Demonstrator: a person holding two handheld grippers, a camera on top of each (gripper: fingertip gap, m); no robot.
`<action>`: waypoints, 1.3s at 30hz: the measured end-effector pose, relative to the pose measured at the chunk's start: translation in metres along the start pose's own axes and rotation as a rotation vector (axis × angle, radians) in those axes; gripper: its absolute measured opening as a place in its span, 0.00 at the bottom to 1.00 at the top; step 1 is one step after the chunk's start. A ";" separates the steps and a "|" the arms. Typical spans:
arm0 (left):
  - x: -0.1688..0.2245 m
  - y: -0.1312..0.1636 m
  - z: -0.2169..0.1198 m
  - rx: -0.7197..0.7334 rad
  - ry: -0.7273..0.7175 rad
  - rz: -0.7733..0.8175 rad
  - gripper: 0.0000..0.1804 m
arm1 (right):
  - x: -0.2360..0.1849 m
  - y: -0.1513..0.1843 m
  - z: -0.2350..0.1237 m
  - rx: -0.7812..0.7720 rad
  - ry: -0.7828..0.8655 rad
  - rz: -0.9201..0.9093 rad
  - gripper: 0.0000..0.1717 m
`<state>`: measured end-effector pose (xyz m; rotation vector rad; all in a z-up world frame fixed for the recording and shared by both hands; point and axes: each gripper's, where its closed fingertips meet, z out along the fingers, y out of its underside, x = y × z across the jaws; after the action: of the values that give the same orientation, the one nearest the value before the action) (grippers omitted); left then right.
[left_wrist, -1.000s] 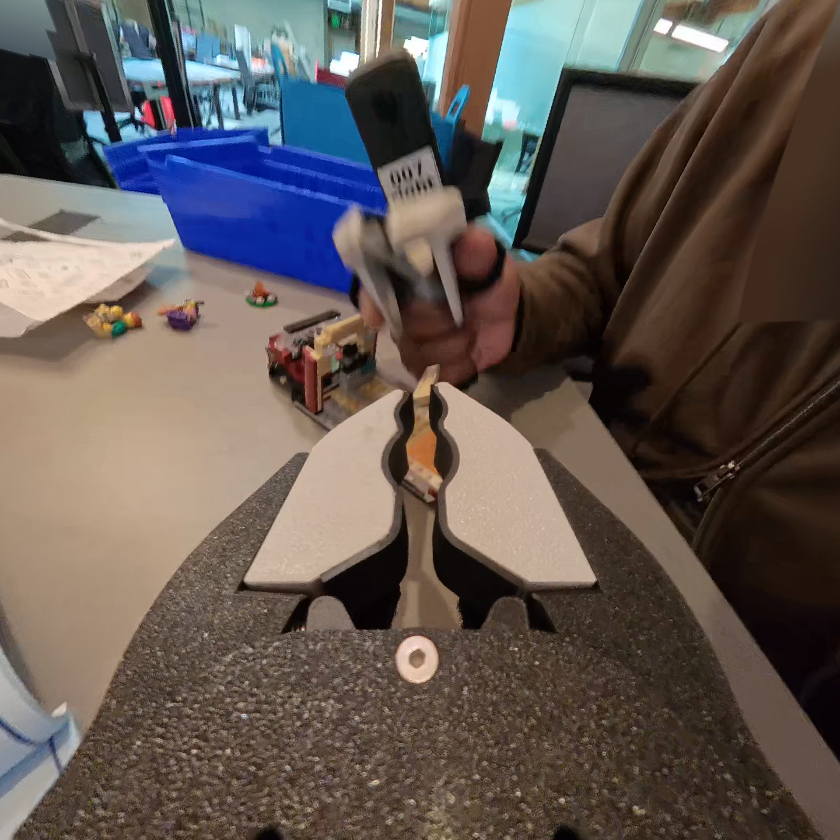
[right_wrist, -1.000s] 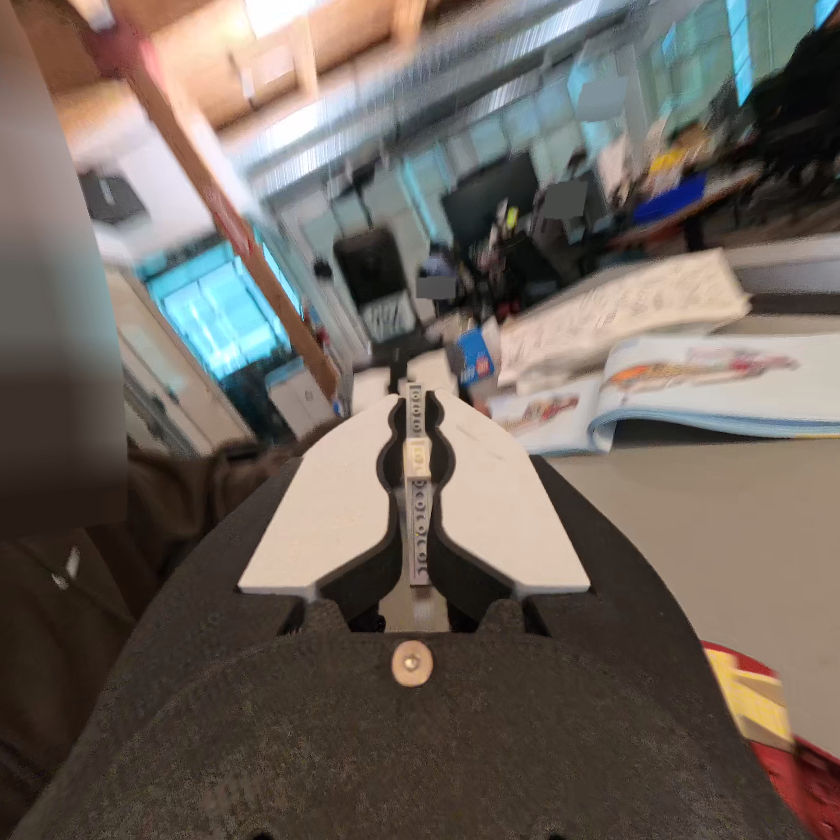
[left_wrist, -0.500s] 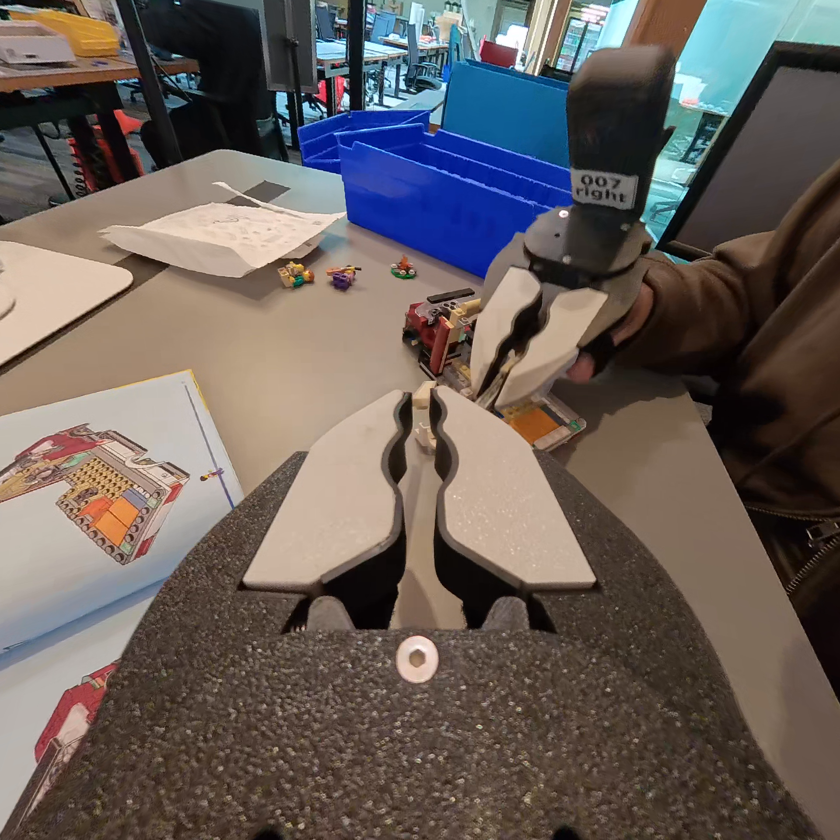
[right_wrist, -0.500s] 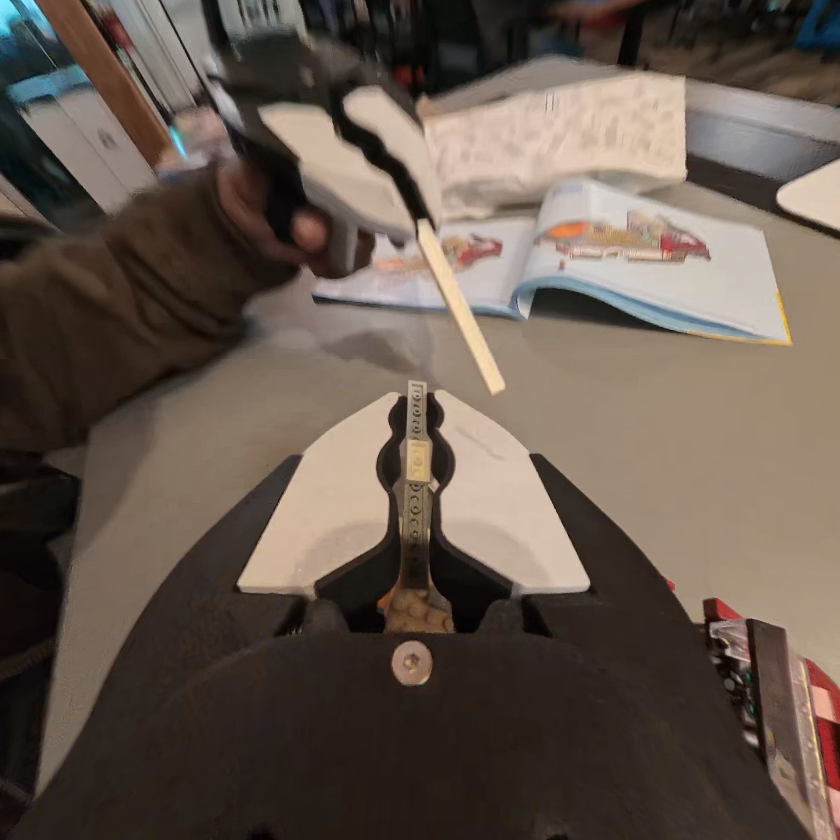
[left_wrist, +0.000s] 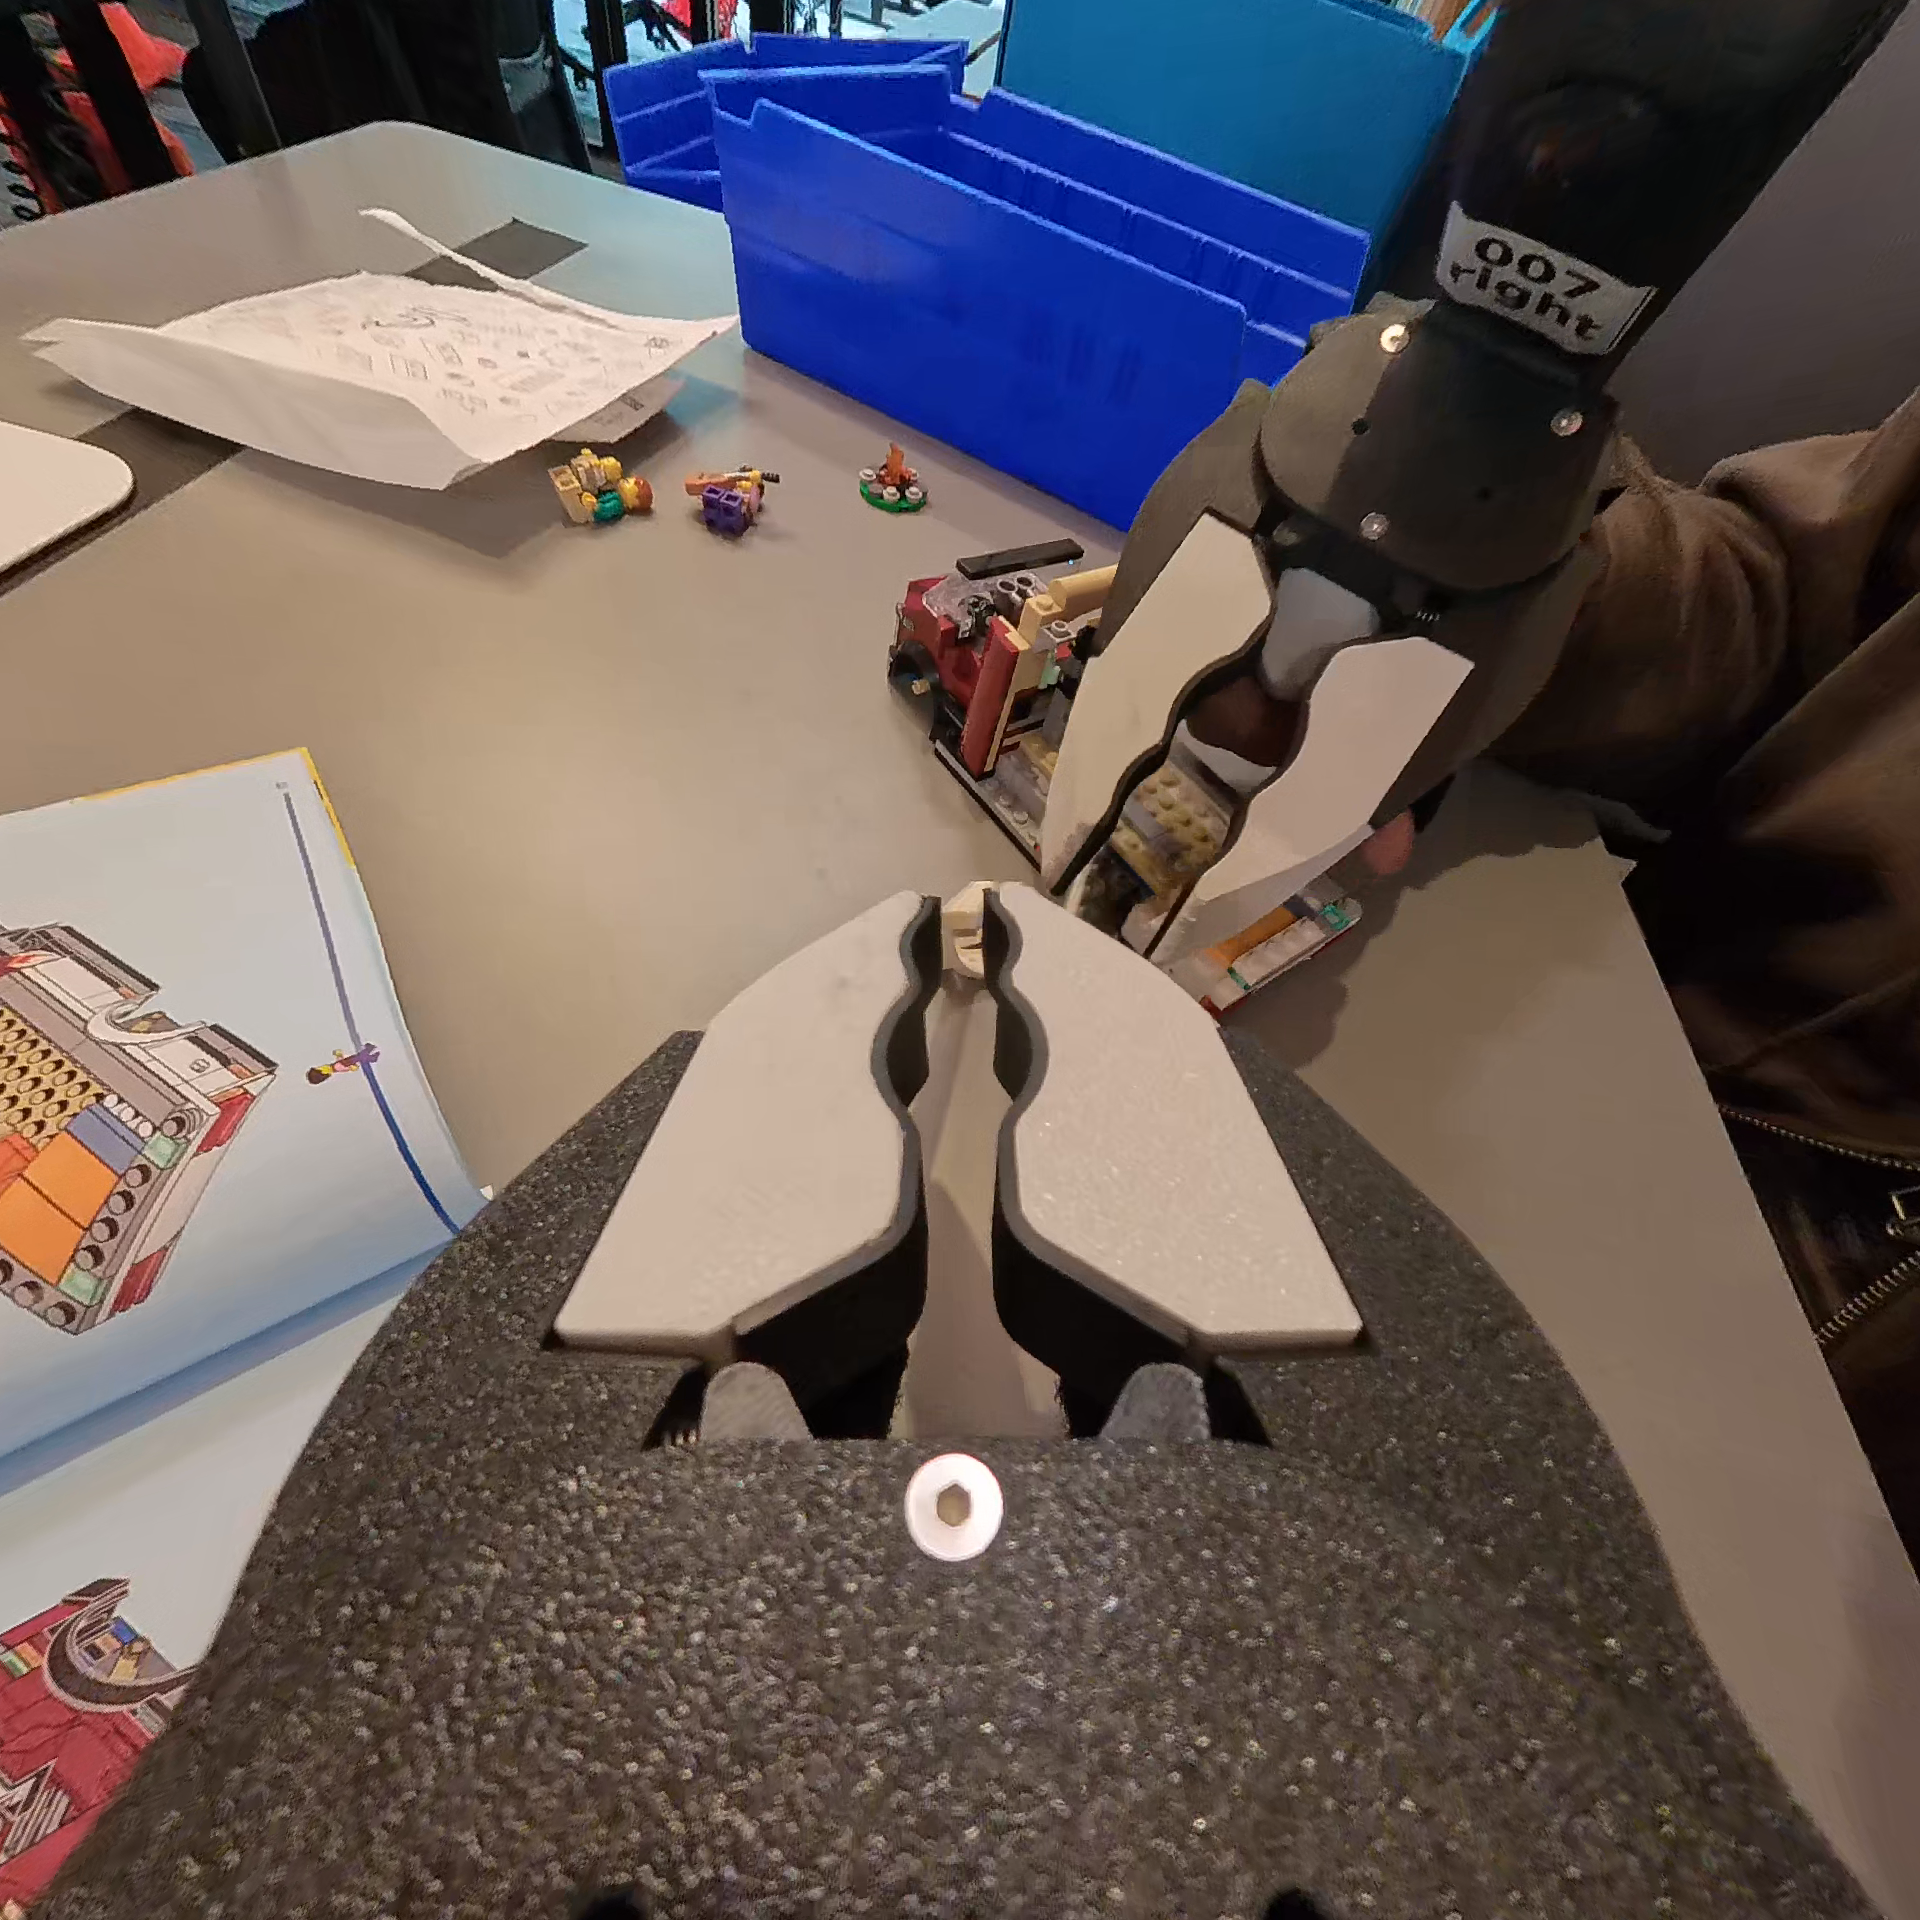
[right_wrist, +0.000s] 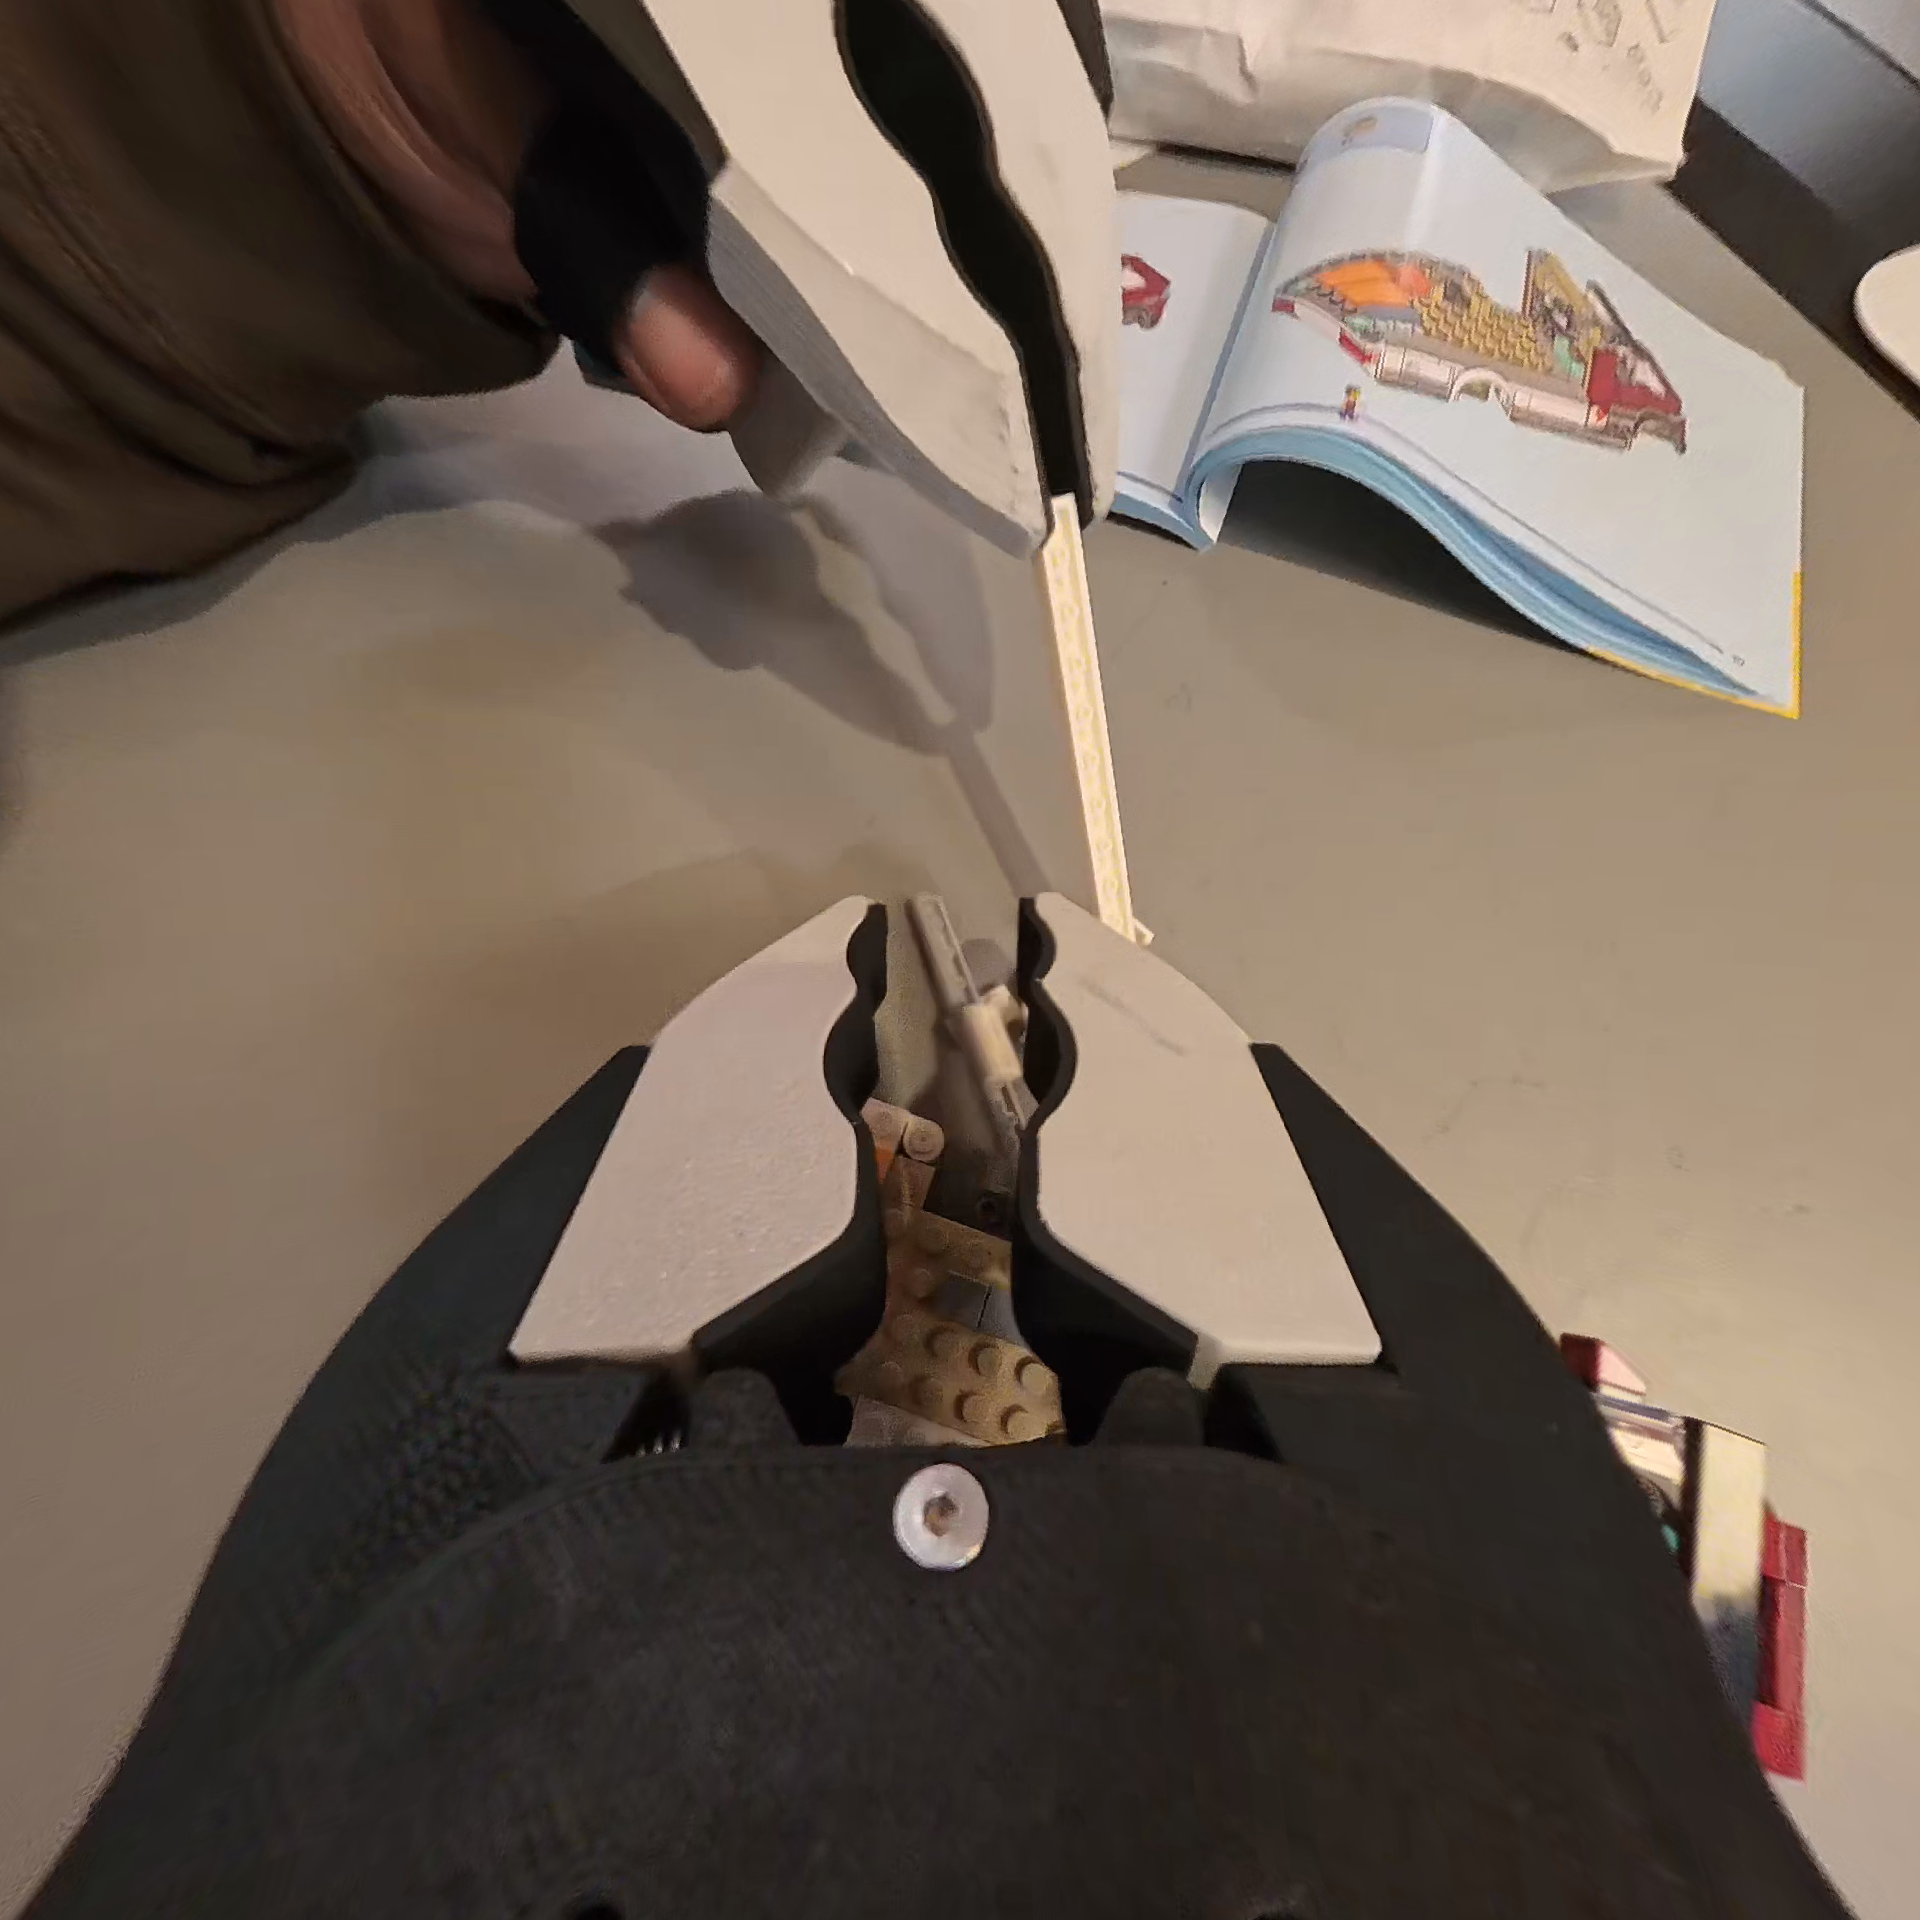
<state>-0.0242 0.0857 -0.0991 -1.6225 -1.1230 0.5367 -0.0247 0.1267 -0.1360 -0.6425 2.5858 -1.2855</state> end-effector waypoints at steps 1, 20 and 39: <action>0.000 -0.003 -0.002 0.016 0.004 -0.004 0.04 | 0.001 -0.004 -0.005 0.026 0.007 -0.018 0.14; 0.041 -0.039 0.008 0.237 0.261 -0.167 0.12 | 0.019 -0.002 -0.069 0.143 0.301 -0.126 0.04; 0.032 -0.017 0.023 0.093 0.161 -0.145 0.13 | 0.132 0.155 -0.284 0.034 0.808 0.468 0.07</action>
<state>-0.0341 0.1252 -0.0858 -1.4644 -1.0699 0.3527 -0.2868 0.3519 -0.0821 0.6072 2.9886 -1.6242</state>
